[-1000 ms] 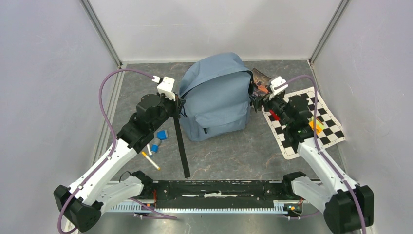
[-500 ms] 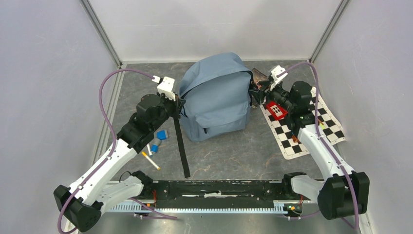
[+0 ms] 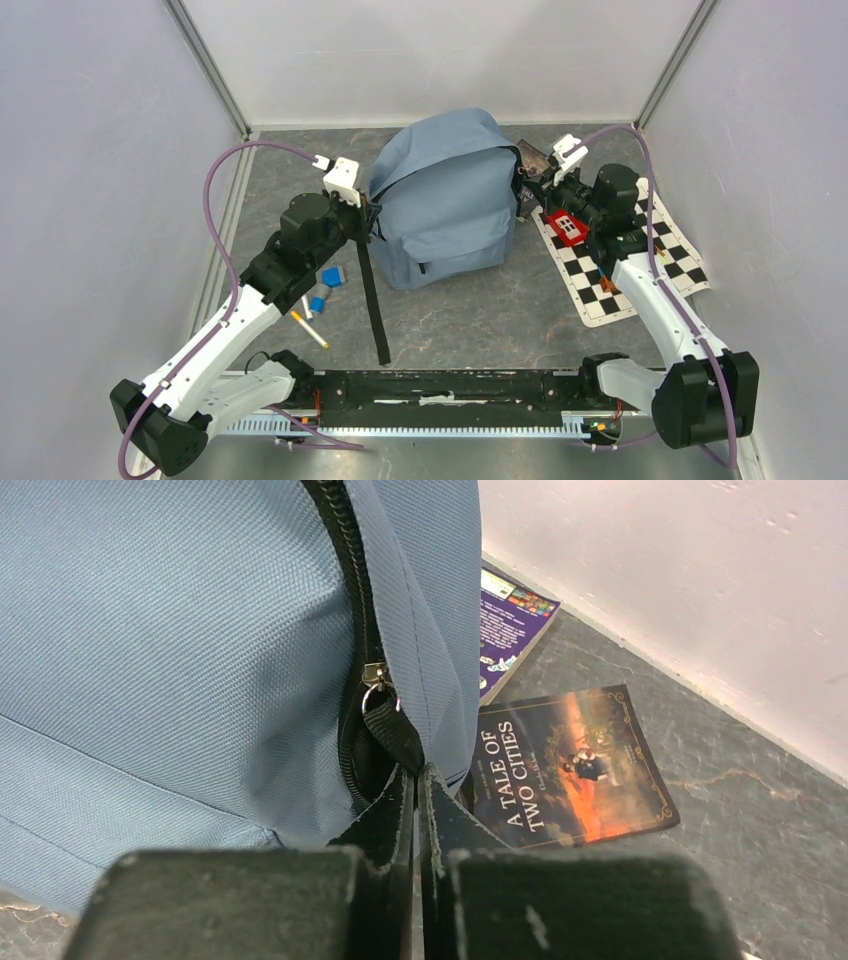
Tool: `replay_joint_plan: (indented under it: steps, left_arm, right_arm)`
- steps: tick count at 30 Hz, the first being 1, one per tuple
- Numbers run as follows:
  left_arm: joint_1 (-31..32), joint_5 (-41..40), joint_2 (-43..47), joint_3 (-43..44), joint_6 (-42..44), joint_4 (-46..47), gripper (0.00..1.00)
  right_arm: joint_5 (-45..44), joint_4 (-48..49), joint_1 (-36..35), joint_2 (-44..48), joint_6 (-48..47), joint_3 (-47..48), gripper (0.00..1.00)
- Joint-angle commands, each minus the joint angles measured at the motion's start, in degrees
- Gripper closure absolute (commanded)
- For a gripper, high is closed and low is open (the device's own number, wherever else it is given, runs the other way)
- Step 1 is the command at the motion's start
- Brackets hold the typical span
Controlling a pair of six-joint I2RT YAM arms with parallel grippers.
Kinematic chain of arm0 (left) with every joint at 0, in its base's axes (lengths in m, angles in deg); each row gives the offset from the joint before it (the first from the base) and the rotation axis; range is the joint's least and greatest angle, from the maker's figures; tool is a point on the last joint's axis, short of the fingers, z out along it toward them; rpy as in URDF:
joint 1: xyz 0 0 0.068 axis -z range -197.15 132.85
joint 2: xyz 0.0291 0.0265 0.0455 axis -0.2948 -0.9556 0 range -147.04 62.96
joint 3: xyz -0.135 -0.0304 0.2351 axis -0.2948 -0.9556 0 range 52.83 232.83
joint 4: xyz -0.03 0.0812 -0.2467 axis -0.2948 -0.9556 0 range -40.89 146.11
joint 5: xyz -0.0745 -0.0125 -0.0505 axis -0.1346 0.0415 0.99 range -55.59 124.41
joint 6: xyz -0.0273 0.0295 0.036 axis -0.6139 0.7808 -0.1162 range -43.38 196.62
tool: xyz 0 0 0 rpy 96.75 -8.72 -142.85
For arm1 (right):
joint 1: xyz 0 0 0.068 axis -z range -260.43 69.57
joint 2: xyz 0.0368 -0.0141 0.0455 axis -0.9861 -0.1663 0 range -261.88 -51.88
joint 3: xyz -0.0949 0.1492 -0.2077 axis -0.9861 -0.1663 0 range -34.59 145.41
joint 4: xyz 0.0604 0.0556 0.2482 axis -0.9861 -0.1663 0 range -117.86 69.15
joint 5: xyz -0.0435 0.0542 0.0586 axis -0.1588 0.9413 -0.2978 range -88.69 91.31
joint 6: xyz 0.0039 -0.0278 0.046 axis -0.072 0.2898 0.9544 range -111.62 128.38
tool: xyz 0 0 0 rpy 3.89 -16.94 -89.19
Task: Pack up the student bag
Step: Unzip the student bag at the center of the board.
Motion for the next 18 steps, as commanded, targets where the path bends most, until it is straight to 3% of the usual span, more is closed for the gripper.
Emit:
replay_joint_plan:
  steps: [1, 4, 10, 18]
  left_arm:
    - [0.04, 1.32, 0.57, 0.22, -0.82, 2.32, 0.98]
    - [0.02, 1.44, 0.50, 0.20, -0.91, 2.32, 0.98]
    - [0.03, 1.59, 0.48, 0.20, -0.91, 2.34, 0.98]
    - [-0.05, 1.69, 0.48, 0.20, -1.00, 2.33, 0.98]
  right_arm:
    - [-3.52, -0.08, 0.21, 3.11, -0.14, 1.40, 1.00]
    - [-5.35, -1.73, 0.23, 4.02, -0.13, 2.58, 0.99]
    - [-6.38, -4.47, 0.16, 4.25, -0.90, 5.40, 0.87]
    - [-4.64, -4.99, -0.04, 3.85, -0.85, 5.90, 0.87]
